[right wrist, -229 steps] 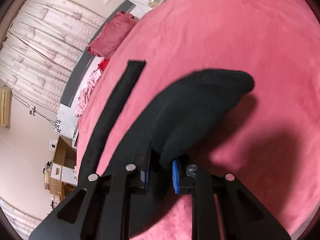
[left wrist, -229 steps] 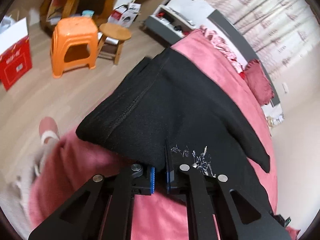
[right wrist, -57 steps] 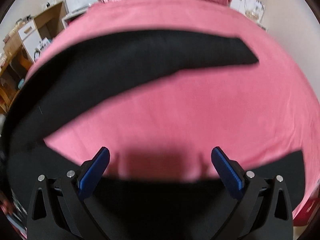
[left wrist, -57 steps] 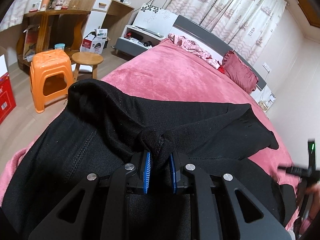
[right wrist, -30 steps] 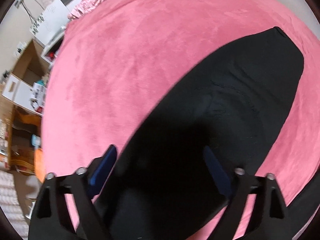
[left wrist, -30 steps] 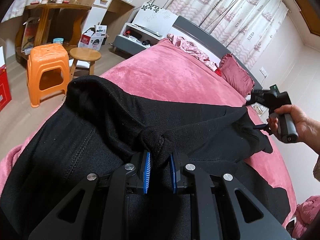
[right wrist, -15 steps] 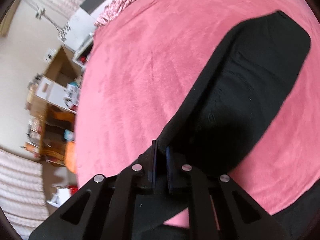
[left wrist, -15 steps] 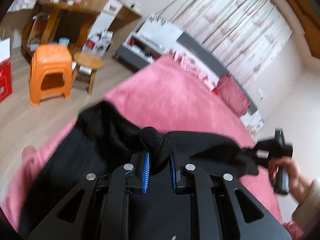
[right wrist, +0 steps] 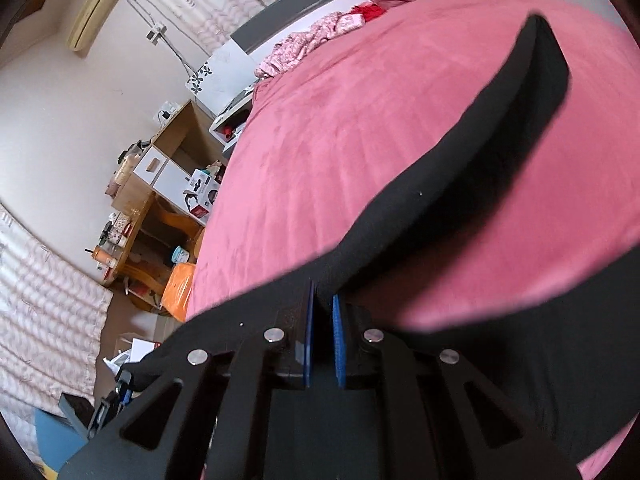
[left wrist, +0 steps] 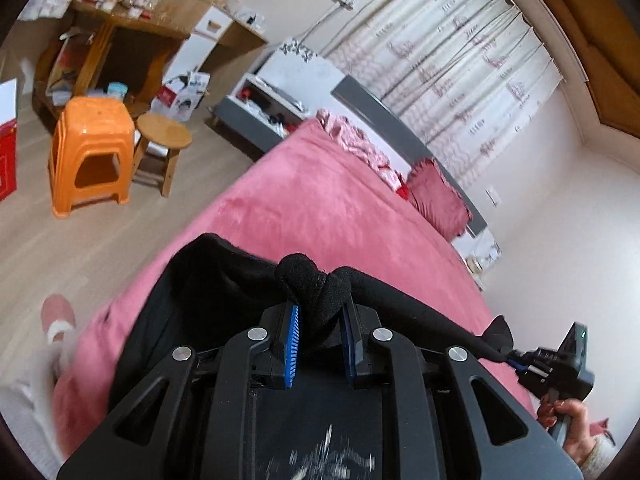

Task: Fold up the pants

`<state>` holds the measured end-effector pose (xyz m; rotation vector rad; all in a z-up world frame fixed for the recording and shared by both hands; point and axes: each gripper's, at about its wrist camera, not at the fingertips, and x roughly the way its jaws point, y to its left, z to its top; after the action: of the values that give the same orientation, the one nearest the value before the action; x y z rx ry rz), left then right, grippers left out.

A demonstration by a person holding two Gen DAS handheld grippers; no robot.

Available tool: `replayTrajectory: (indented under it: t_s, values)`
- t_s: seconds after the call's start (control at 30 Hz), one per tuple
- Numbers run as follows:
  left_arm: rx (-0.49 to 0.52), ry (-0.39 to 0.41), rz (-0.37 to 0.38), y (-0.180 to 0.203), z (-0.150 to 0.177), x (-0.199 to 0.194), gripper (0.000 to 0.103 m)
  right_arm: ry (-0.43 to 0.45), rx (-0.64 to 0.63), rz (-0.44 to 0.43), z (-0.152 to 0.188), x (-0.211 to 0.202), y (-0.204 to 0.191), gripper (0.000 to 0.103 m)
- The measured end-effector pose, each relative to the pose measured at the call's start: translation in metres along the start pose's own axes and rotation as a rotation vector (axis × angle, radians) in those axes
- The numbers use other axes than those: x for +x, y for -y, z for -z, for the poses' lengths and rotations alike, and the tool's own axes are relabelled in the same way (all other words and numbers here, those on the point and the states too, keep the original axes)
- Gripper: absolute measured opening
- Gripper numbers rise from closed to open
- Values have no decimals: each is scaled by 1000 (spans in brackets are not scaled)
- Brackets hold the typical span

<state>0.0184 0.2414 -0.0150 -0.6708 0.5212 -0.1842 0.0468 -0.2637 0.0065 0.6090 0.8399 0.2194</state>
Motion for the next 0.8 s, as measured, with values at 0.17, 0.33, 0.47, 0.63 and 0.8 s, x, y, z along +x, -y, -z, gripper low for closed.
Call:
replayTrajectory:
  t_s: [0.17, 0.33, 0.47, 0.63, 0.8]
  values:
    - [-82, -93, -28, -24, 23, -12, 17, -43, 12, 23, 65, -4, 26, 8]
    - [-192, -150, -16, -42, 33, -16, 18, -110, 121, -2, 90, 11, 59, 8]
    - [-216, -163, 2, -36, 34, -22, 38, -96, 63, 4, 87, 16, 54, 13]
    - [-382, -129, 102, -42, 35, -40, 86, -102, 139, -77, 90, 21, 65, 55]
    - [-441, -150, 101, -46, 35, -40, 86, -20, 202, -96, 75, 12, 82, 71]
